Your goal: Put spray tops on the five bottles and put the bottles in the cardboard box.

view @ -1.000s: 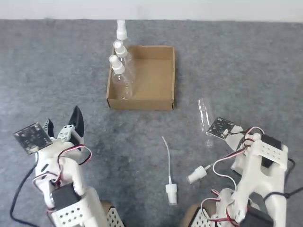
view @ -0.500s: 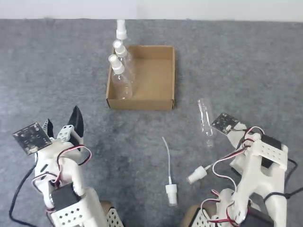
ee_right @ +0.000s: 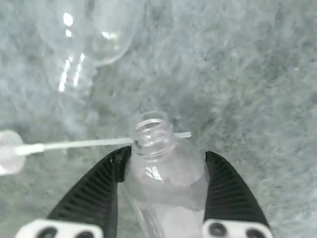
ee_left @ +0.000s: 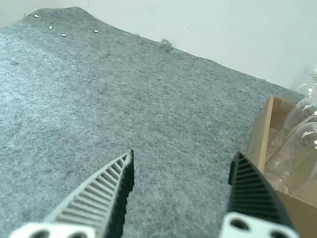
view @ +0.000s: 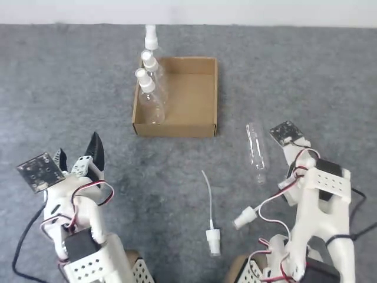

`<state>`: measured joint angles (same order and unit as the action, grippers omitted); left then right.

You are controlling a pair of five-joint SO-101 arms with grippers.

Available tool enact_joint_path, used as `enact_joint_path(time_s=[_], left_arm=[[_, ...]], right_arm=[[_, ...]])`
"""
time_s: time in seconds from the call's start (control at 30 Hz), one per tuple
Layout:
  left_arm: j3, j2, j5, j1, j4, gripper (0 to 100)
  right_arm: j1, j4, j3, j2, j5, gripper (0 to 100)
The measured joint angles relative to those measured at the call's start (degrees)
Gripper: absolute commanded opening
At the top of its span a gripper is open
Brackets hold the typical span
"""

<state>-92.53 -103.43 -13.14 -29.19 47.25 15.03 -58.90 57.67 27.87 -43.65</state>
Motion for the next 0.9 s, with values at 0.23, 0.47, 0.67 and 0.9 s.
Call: enact_joint_path(time_s=[0.23, 0.47, 0.67, 0.9], left_arm=[[0.00, 0.00, 0.00, 0.00, 0.00, 29], [0.00, 0.00, 0.00, 0.00, 0.00, 29], [0.00, 0.00, 0.00, 0.00, 0.00, 29], [0.00, 0.00, 0.00, 0.00, 0.00, 29]], right_arm=[[-5.45, 0.00, 0.00, 0.00, 11.43, 11.3], [-10.64, 0.00, 0.00, 0.00, 15.38, 17.6], [-10.73, 0.00, 0.00, 0.00, 16.18, 23.4], [-10.73, -0.88, 0.00, 0.00, 16.18, 22.7]])
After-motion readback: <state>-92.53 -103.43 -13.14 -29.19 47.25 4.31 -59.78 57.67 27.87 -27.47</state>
